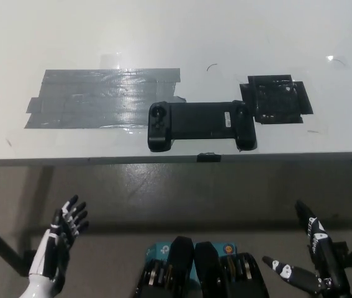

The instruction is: A controller is being placed at the center of the desk near the left hand and the robot uses its left hand's index finger to press a button at the left area of the controller

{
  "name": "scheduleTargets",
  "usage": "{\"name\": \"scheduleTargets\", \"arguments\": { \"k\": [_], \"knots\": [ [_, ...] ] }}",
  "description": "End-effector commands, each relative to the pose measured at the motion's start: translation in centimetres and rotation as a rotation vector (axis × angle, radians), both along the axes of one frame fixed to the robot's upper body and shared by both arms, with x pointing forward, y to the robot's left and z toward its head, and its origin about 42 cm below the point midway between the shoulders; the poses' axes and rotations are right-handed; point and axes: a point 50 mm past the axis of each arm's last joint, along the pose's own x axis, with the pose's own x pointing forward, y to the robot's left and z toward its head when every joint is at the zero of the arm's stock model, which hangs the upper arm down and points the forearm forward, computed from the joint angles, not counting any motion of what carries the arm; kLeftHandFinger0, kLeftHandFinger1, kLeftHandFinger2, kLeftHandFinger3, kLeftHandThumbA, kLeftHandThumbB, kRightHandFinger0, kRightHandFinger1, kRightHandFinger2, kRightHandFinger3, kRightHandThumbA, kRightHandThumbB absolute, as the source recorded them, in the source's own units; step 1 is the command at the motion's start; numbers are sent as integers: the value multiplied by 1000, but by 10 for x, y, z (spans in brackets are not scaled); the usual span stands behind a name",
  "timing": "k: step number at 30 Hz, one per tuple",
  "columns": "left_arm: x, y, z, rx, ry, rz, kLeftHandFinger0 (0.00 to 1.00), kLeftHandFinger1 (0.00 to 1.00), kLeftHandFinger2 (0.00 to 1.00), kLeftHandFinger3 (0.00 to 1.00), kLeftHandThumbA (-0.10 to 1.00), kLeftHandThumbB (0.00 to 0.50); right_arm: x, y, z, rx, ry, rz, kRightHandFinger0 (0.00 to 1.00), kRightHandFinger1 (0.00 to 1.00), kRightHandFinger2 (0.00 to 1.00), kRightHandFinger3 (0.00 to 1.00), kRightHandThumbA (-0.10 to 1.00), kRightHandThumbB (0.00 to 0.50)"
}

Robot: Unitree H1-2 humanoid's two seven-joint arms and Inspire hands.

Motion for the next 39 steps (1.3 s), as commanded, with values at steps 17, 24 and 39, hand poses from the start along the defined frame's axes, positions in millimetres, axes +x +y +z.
{"name": "scheduleTargets", "arguments": {
  "k": [17,24,39],
  "knots": [
    [-40,22,184,101,-511,-215,576,603,729,1000,1000,500,4,8,7,-52,-66,59,1000,1000,1000,1000,961,226],
    [40,46,273,271,-484,-445,58,46,196,1000,1000,500,3,3,7,-74,-59,62,1000,1000,1000,1000,951,236],
    [174,-25,312,404,117,-1054,29,0,0,1000,1000,486,11,6,11,-60,-63,100,1000,1000,1000,1000,946,243]
  ]
}}
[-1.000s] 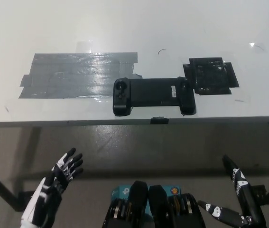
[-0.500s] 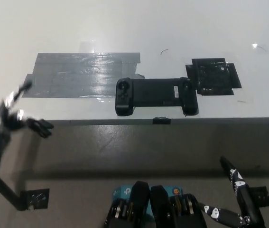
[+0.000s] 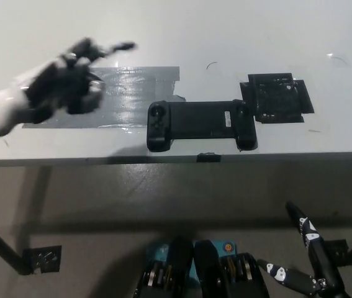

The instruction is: A controller is being placed at the center of the desk near the left hand and the robot uses its left hand's index finger to press a button at the left area of the controller

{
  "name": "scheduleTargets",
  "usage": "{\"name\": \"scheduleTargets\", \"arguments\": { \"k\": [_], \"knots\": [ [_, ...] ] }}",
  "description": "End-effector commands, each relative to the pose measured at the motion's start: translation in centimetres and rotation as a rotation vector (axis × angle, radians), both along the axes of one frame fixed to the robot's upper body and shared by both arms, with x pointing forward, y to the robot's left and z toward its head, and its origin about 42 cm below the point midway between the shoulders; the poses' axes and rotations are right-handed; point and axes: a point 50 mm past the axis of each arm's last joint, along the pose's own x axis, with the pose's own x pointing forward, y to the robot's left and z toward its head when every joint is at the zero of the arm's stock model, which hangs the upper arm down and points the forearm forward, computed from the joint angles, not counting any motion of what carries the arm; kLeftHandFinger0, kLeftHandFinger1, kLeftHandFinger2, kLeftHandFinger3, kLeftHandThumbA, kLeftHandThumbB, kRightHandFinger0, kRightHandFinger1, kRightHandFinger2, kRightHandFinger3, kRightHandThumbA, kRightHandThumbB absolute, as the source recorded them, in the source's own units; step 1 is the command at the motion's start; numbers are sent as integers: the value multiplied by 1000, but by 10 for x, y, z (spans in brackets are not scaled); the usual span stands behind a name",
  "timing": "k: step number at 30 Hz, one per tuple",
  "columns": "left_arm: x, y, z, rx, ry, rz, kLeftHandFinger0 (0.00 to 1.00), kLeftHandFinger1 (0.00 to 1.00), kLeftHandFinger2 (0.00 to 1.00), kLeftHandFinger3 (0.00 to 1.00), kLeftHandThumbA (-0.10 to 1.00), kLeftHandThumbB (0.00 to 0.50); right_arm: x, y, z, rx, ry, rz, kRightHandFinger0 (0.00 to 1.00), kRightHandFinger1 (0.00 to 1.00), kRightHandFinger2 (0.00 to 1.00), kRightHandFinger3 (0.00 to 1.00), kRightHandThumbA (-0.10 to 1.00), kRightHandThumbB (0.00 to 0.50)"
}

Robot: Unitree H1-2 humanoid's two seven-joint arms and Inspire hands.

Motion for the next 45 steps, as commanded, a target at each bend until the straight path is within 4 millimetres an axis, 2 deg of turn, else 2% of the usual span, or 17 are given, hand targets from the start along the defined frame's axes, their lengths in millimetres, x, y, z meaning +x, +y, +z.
{"name": "scheduleTargets", "arguments": {
  "k": [1,3,7,10,14,18,22,25,26,27,28,34,37,39,45],
  "knots": [
    [19,-13,21,198,291,-238,5,0,0,1000,1000,487,4,2,9,-1,-28,46,1000,1000,1000,1000,953,247],
    [29,-19,18,274,329,-240,0,0,0,1000,1000,489,9,4,12,9,-27,54,1000,1000,1000,1000,951,249],
    [37,-32,4,360,397,-260,0,0,0,1000,1000,476,7,6,11,15,-18,58,1000,1000,1000,1000,943,247],
    [34,-41,-7,397,426,-275,0,0,0,1000,1000,500,5,6,10,12,-19,59,1000,1000,1000,1000,939,247],
    [29,-51,-14,418,445,-281,0,0,0,1000,1000,500,1,4,9,-1,-15,57,1000,1000,1000,1000,943,241],
    [30,-51,-9,398,461,-260,0,0,6,1000,1000,500,2,5,9,11,-9,66,1000,1000,1000,1000,920,235],
    [41,-49,3,380,412,-235,0,0,3,1000,1000,500,6,6,12,0,-15,72,990,1000,1000,1000,917,232],
    [47,-47,10,370,404,-215,33,0,1,1000,1000,500,6,8,12,-1,-14,74,974,1000,1000,1000,918,234],
    [50,-45,14,365,399,-205,87,0,0,1000,1000,500,6,8,13,-4,-16,74,972,1000,1000,1000,917,236],
    [51,-44,17,363,387,-196,91,0,0,1000,1000,500,6,8,13,-8,-19,75,969,1000,1000,1000,918,237],
    [54,-44,22,356,367,-185,13,0,2,1000,1000,500,6,8,14,-8,-15,77,966,1000,1000,1000,919,240],
    [65,-39,39,345,318,-134,2,0,0,1000,1000,500,9,8,15,-12,-17,78,953,991,1000,1000,914,239],
    [72,-33,39,359,304,-95,35,0,0,1000,1000,500,9,9,17,-21,-19,80,940,984,1000,1000,921,251],
    [73,-32,37,366,299,-89,22,0,17,1000,1000,500,11,10,17,-22,-19,83,948,1000,1000,1000,912,238],
    [76,-35,21,379,327,-87,0,0,21,1000,1000,500,12,10,17,-34,-23,87,939,993,1000,1000,924,246]
  ]
}}
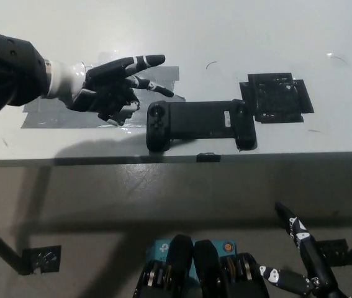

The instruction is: A controller is being placed at the center of the desk near the left hand and the robot uses its left hand's index finger to press a button at the left area of the controller

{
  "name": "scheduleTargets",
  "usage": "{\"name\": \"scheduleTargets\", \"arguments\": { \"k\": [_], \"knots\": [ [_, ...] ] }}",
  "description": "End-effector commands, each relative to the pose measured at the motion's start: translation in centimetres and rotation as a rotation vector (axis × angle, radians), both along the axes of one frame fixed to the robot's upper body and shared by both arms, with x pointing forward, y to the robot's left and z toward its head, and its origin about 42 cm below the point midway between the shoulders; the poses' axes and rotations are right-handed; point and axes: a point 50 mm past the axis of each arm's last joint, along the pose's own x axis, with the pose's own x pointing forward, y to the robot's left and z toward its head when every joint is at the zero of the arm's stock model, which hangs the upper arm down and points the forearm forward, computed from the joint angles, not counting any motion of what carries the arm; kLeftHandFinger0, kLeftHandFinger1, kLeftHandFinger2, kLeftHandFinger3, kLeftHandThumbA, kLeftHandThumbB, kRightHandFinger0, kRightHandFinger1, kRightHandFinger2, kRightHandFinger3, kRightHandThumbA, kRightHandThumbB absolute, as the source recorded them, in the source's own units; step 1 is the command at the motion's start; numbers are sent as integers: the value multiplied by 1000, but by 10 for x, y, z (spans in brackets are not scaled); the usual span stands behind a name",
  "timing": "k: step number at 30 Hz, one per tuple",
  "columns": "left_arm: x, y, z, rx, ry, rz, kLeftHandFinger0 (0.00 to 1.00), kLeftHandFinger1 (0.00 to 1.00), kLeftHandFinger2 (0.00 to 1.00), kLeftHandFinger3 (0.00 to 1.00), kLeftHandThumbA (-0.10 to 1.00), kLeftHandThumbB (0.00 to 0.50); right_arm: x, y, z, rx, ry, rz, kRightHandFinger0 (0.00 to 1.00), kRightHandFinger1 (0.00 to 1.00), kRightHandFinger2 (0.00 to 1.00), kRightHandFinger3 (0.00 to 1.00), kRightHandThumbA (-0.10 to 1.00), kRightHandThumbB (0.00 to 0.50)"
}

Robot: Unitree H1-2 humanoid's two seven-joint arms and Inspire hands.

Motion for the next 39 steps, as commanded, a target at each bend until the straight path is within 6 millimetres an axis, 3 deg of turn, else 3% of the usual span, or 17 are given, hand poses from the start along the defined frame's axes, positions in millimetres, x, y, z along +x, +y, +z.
{"name": "scheduleTargets", "arguments": {
  "k": [1,12,18,26,35,36,39],
  "knots": [
    [3,-2,15,38,-38,-2,0,0,24,1000,1000,500,8,3,13,-16,-54,26,936,991,1000,1000,925,246],
    [10,2,-20,88,-11,43,0,0,0,1000,1000,500,8,6,13,-14,-57,37,931,998,1000,1000,917,248],
    [13,2,-24,85,-13,63,4,0,0,1000,1000,500,9,5,14,-6,-64,32,922,992,1000,1000,884,224],
    [21,14,-15,74,-33,108,0,0,21,1000,1000,500,10,7,14,-2,-57,39,926,1000,1000,1000,889,238],
    [24,17,-19,83,-38,122,0,0,1,1000,1000,500,8,9,13,-3,-56,42,925,1000,1000,1000,891,237],
    [24,17,-18,90,-43,121,84,0,2,1000,1000,500,9,9,14,-4,-58,43,926,1000,1000,1000,891,237],
    [24,11,-22,97,-48,112,1,0,0,1000,1000,500,9,8,14,-6,-60,42,924,1000,1000,1000,888,233]
  ]
}}
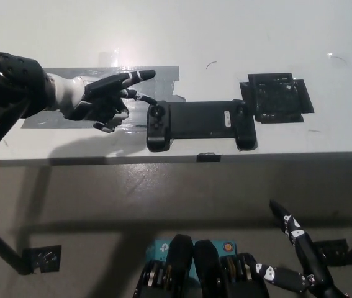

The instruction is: A controller is being placed at the center of the desk near the left hand and the robot uses its left hand's index finger to press a button at the left area of the controller

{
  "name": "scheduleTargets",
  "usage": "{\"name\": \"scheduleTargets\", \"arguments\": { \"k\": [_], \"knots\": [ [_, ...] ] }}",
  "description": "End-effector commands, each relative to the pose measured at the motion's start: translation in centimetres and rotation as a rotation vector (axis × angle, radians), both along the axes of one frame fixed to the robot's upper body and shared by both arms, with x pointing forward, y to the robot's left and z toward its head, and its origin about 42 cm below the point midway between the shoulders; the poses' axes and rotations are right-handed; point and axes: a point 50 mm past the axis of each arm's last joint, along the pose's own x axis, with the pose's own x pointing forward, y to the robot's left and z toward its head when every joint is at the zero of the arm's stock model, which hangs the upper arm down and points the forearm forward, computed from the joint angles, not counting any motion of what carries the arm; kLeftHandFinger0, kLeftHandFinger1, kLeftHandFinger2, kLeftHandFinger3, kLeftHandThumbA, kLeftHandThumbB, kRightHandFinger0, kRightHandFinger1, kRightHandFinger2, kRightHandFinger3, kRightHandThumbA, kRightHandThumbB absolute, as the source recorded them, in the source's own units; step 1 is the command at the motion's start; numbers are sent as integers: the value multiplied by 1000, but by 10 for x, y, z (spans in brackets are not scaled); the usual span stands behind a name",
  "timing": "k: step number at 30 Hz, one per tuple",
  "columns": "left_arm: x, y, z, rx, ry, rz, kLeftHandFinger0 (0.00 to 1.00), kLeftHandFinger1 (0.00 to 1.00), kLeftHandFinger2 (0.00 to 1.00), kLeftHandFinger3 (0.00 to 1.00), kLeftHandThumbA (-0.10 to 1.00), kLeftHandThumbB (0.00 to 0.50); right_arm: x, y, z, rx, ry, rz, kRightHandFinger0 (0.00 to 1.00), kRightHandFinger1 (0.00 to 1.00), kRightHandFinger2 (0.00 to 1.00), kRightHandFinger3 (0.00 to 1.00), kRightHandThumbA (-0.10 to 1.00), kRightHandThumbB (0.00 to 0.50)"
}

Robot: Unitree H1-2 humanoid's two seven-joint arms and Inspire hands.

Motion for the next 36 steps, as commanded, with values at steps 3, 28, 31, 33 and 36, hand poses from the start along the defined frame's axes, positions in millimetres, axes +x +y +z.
{"name": "scheduleTargets", "arguments": {
  "k": [3,28,31,33,36],
  "knots": [
    [2,-5,15,26,-23,-26,0,0,0,1000,1000,500,6,4,12,4,-63,21,919,997,1000,1000,891,231],
    [15,-5,5,43,-9,33,0,0,0,1000,1000,500,12,5,15,0,-63,20,988,1000,1000,1000,873,232],
    [15,-4,5,42,-11,31,0,0,0,1000,1000,500,12,6,16,0,-62,20,988,1000,1000,1000,872,240],
    [14,-4,3,44,-6,29,0,0,0,1000,1000,500,11,7,15,-6,-64,19,985,1000,1000,1000,877,238],
    [14,-4,-1,37,3,29,0,0,0,1000,1000,500,11,7,15,-9,-73,20,988,1000,1000,1000,874,235]
  ]
}}
